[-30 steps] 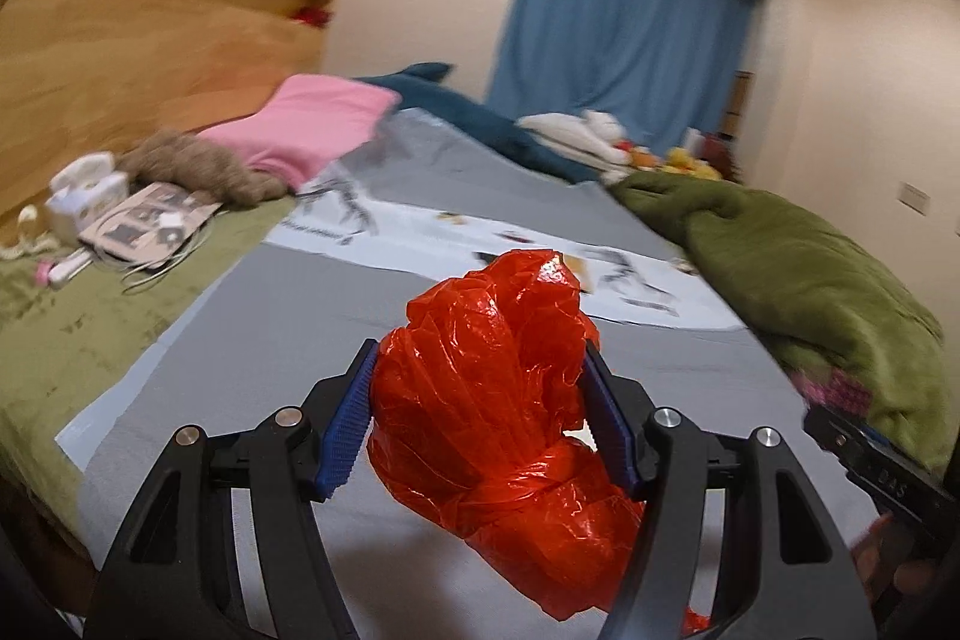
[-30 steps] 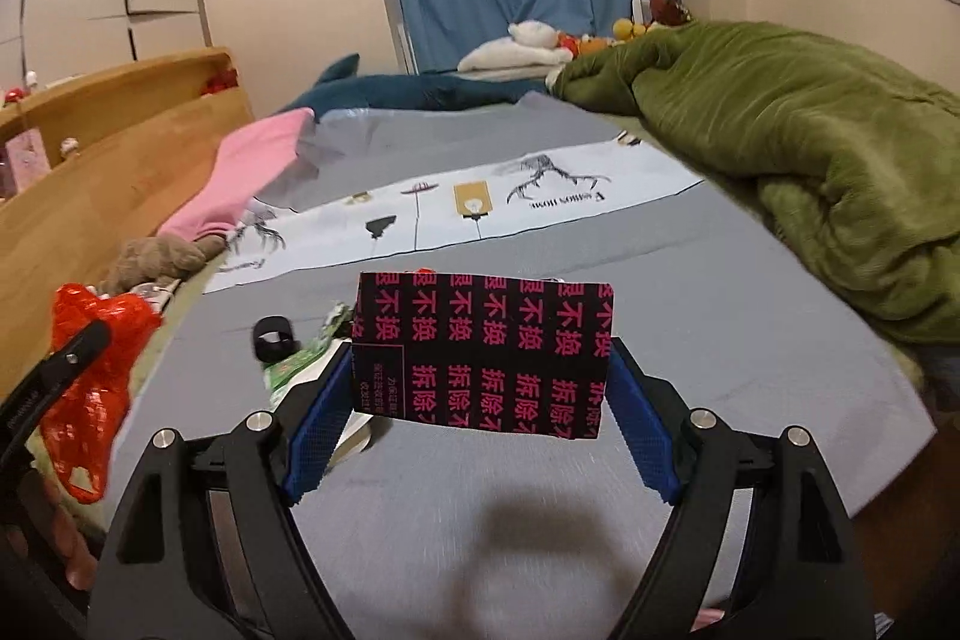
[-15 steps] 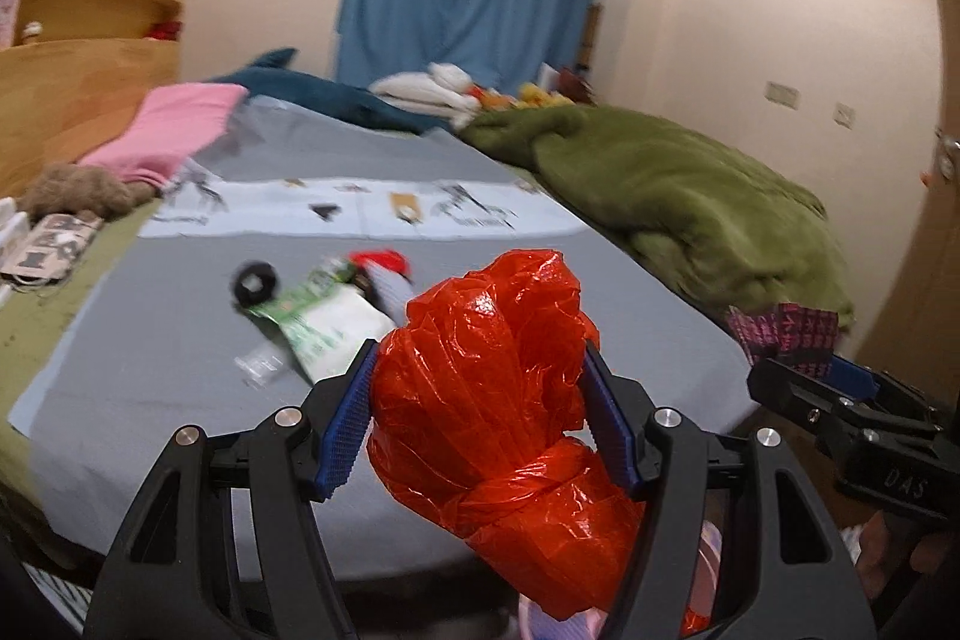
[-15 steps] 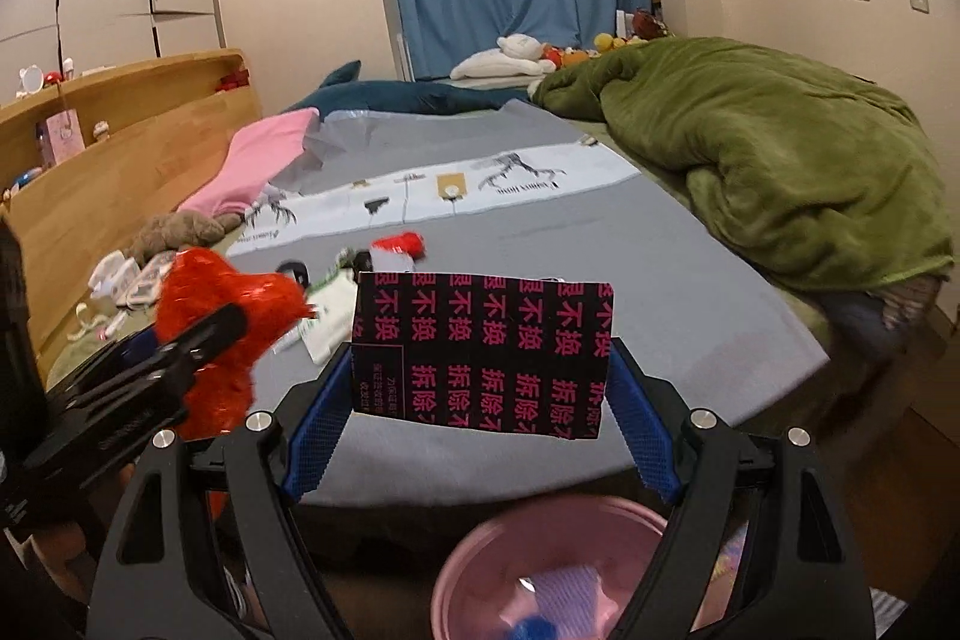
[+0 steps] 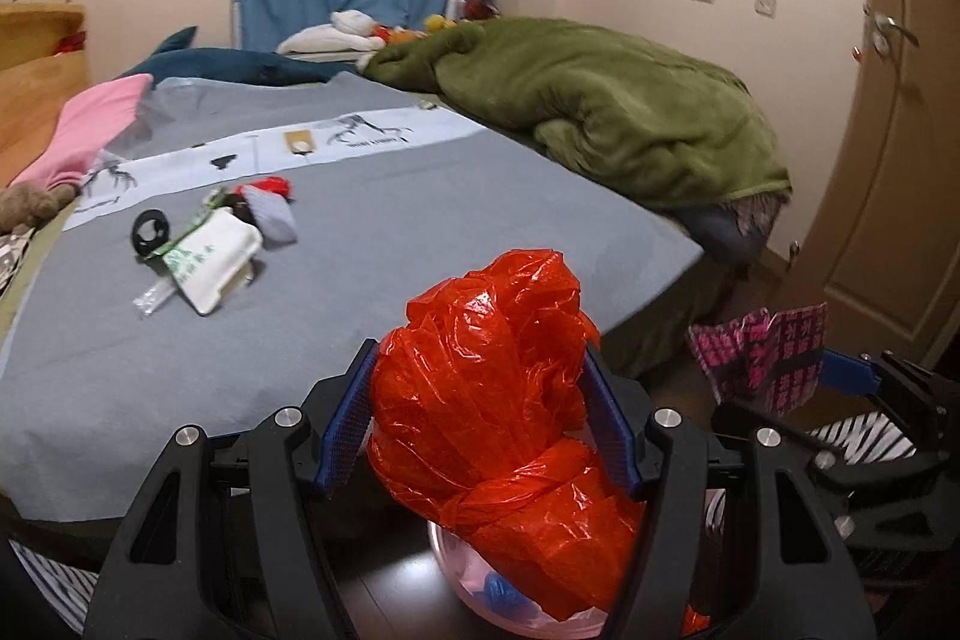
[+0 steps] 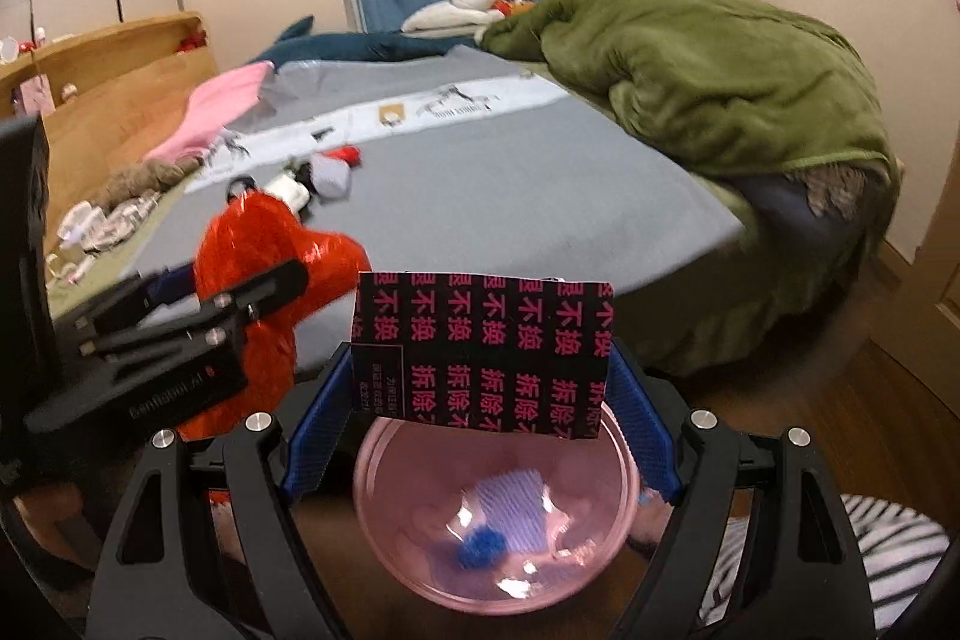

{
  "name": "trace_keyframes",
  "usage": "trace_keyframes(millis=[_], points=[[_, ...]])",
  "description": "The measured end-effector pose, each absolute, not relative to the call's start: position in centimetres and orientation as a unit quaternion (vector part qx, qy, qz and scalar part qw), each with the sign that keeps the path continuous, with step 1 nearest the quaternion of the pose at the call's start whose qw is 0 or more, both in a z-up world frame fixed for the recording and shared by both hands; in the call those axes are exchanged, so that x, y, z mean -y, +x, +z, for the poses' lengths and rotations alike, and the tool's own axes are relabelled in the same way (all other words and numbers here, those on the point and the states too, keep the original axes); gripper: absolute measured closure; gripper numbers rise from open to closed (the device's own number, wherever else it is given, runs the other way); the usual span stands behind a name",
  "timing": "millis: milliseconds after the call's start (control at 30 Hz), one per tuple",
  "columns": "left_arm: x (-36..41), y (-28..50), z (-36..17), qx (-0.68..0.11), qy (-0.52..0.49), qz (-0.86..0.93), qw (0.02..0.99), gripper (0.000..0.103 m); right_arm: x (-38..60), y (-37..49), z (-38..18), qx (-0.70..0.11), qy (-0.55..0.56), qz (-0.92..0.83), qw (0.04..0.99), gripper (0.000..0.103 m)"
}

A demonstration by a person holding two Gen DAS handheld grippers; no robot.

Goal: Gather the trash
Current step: 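Carry the red bag and card over the pink bin and release both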

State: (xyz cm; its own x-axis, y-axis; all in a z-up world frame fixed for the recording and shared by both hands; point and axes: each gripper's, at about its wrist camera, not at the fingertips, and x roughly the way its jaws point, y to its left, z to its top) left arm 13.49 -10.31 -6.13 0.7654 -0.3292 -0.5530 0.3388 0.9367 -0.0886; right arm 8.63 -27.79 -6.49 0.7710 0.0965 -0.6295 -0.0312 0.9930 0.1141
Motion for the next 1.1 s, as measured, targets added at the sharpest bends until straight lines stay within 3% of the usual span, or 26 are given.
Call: trace_keyframes(millis=[867, 1033, 1100], points=[[15.8, 15.5, -13.3, -0.365, 0.072, -0.201, 0.906, 0.039, 31.0, 9.8, -14.7, -0.412, 0.064, 0.004, 0.909, 0.023], [15.9, 16.2, -14.3, -0.376, 0.074, -0.192, 0.903, 0.036, 31.3, 10.8, -15.8, -0.427, 0.076, 0.006, 0.901, 0.022], [15.9, 16.5, -14.7, -0.381, 0.073, -0.188, 0.902, 0.028, 31.4, 11.2, -16.2, -0.433, 0.078, 0.004, 0.898, 0.022]])
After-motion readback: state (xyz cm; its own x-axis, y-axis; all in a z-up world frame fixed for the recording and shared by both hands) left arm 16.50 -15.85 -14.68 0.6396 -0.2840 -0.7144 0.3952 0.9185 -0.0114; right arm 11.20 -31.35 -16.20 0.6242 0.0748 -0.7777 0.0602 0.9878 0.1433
